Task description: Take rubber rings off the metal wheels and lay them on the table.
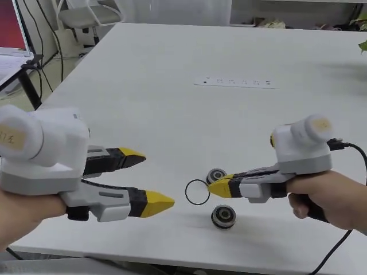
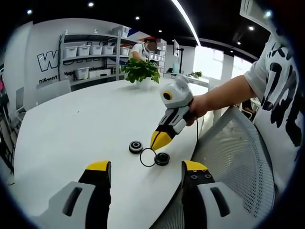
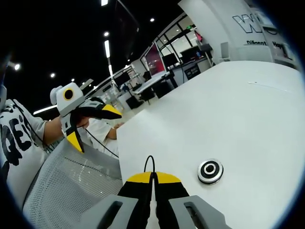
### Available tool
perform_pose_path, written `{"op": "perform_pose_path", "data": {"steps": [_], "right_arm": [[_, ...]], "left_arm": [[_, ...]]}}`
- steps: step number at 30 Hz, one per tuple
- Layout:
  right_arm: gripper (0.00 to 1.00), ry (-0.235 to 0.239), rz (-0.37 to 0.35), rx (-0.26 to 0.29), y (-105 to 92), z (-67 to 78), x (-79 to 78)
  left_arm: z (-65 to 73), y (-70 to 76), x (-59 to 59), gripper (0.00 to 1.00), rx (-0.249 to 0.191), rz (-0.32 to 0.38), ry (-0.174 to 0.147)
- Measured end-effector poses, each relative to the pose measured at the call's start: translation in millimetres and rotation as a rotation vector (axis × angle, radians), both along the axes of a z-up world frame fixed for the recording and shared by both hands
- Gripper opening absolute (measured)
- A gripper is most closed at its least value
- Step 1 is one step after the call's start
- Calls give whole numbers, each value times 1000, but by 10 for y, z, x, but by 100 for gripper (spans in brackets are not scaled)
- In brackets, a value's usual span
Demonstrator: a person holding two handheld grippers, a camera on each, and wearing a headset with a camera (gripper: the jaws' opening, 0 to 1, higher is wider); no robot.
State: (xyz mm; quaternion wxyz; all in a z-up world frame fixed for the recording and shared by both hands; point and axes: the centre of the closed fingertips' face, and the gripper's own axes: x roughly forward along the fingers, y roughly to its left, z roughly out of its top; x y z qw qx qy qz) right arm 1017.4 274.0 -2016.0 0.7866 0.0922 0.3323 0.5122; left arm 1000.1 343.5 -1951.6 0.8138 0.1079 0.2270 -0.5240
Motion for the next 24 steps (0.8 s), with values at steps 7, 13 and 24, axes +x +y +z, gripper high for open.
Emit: {"op": "perform_pose_path", "data": {"steps": [7, 13, 24], "right_arm": [[0, 1, 1, -8, 36, -58, 64], [0, 1, -7, -18, 59, -113, 103], [0, 9, 4, -49, 142, -249, 89]], "left_arm": [[-26, 37, -24, 60, 2, 6, 7], [-12, 61, -20, 62, -5, 14, 5], [-43, 109, -34, 66, 14, 20, 3]]}}
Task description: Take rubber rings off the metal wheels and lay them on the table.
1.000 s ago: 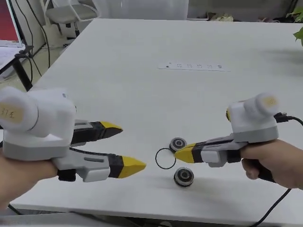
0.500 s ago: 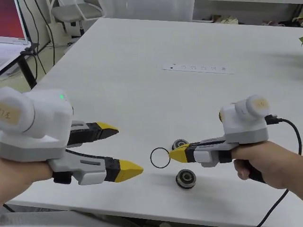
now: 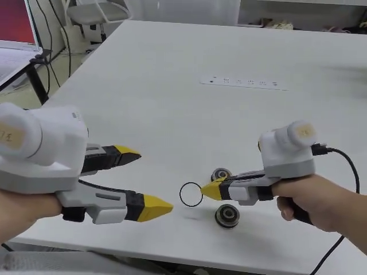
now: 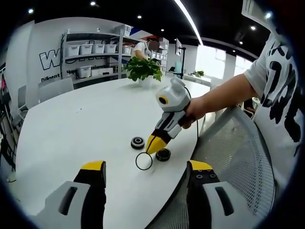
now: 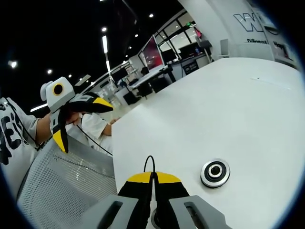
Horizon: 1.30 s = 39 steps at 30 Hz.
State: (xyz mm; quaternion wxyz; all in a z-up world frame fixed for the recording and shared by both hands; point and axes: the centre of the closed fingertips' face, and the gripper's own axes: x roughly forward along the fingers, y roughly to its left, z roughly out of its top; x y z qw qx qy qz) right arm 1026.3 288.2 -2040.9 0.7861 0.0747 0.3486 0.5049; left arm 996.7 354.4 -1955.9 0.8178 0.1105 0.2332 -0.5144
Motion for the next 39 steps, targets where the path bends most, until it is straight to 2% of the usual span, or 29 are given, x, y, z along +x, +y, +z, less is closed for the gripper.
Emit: {"op": "perform_pose_path", "data": {"steps": [14, 24, 30, 39], "right_arm": [[0, 5, -3, -68, -1, -185, 3], [0, -16, 1, -107, -27, -261, -2], [0, -25, -8, -116, -61, -280, 13], [1, -41, -15, -102, -96, -233, 35]], "left_arm": [[-44, 7, -31, 72, 13, 0, 11], [-45, 16, -34, 72, 19, 3, 13], [-67, 13, -46, 72, 24, 1, 21], [-50, -21, -34, 72, 26, -7, 22]]}}
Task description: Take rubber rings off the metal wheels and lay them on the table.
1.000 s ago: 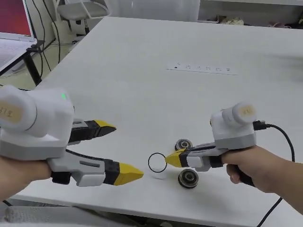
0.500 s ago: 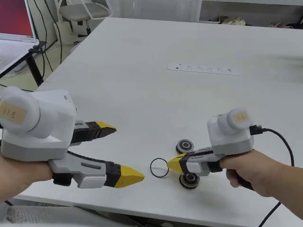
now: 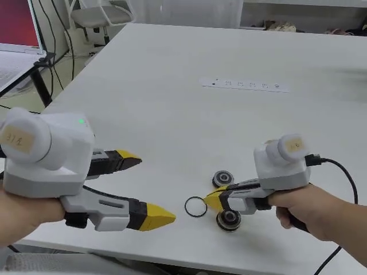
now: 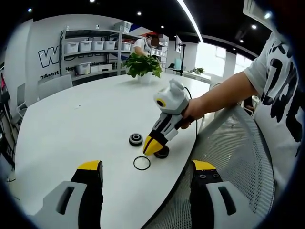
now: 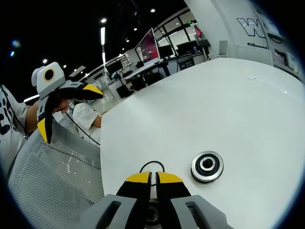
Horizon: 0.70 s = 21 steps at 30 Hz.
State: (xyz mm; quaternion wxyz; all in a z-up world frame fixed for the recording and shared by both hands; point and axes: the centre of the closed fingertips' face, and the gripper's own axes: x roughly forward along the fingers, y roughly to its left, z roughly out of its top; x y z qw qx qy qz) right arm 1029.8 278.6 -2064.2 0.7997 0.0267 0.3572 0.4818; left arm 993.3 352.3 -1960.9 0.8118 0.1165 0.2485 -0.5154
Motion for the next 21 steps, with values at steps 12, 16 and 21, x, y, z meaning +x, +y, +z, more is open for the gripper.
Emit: {"op": "perform_pose_path", "data": {"steps": [12, 16, 21], "right_arm": [[9, -3, -11, 14, -44, 63, 24], [10, -9, -9, 24, -41, 115, 24], [10, -12, -2, 31, -61, 154, -12]], "left_arm": [[-1, -29, 6, 72, 0, -5, 5], [14, -60, 12, 72, -9, -7, 6], [9, -89, 23, 72, -8, -10, 7]]}}
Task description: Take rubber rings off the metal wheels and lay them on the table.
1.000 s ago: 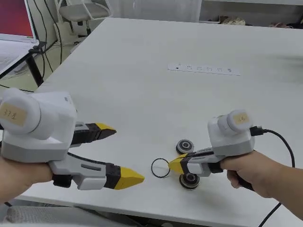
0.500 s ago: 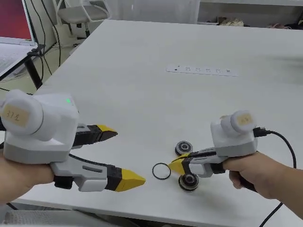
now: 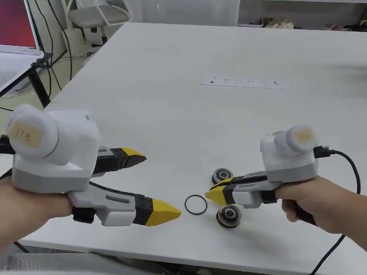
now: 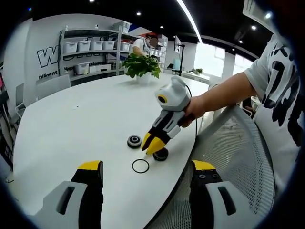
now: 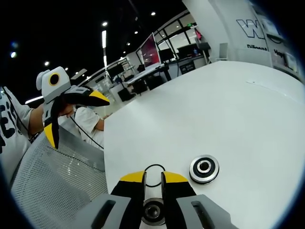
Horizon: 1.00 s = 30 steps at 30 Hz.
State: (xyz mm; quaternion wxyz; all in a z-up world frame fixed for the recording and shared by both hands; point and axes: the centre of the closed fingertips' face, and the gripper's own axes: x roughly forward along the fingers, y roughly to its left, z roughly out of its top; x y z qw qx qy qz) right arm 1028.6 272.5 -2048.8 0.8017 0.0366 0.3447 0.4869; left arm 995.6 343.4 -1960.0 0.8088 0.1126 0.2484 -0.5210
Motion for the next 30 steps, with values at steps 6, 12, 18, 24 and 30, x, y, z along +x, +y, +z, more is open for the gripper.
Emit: {"op": "perform_pose_path", "data": {"steps": [6, 12, 18, 24, 30], "right_arm": [[11, -4, 1, 15, -57, 60, -36], [11, -9, -13, 23, -143, 97, -35], [11, -15, -29, 30, -247, 140, -37], [12, -19, -48, 35, -359, 166, -64], [12, -22, -67, 46, -447, 202, -66]], "left_arm": [[-9, -34, 1, 71, 5, -11, 2], [-5, -60, 20, 71, 6, -16, 2], [25, -107, 38, 70, 2, -26, 0], [32, -138, 53, 70, 1, -37, 5], [20, -179, 66, 70, 1, -47, 13]]}}
